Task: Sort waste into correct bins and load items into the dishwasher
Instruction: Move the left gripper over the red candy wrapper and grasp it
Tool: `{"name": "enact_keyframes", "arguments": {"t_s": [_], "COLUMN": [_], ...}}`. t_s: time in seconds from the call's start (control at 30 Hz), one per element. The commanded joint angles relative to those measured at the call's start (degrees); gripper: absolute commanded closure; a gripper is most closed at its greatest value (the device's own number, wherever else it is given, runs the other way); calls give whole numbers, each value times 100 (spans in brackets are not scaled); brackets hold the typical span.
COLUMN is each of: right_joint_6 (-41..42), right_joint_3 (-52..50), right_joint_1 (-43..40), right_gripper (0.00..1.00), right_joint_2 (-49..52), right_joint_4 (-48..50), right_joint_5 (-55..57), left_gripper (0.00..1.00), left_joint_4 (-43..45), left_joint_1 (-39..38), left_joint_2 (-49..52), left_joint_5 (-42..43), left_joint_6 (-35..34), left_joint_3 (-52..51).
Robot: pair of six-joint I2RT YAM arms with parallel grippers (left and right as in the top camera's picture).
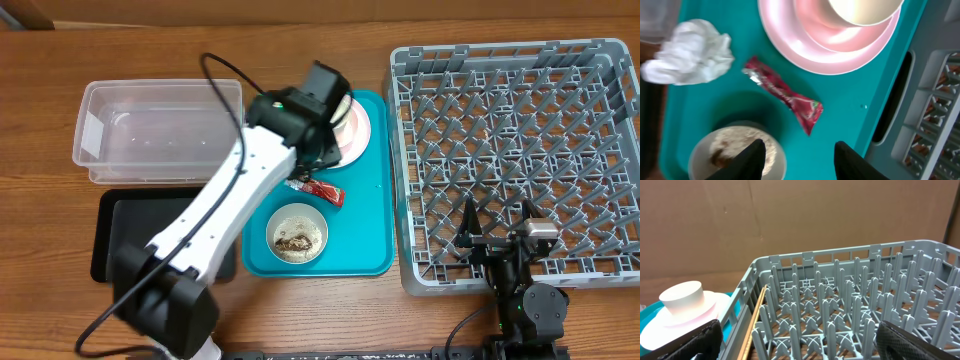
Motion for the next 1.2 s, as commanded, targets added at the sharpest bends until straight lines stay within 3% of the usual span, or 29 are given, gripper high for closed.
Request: {"name": "enact_keyframes", "arguments": {"t_s": [0.0, 0.37, 0.87, 1.17], "right_joint_6": [26, 26, 26, 26], "right_joint_3": [-59, -59, -59, -59], "right_joint_1": [-15, -15, -15, -15], "right_gripper": [0, 0, 0, 0], "right_joint_2": [-66, -68, -68, -66], "right_joint_4": [26, 26, 26, 26], "right_joint_5": [35, 35, 35, 35], "left_gripper": [52, 49, 52, 53], "left_joint_4": [146, 90, 125, 1040], "left_joint_1": [-177, -260, -299, -334], "left_joint_2": [420, 1187, 1309, 1309], "left_joint_5": [0, 98, -251, -254], "left_joint_6": [-363, -356, -581, -638], "left_joint_3": [-28, -31, -144, -852]}}
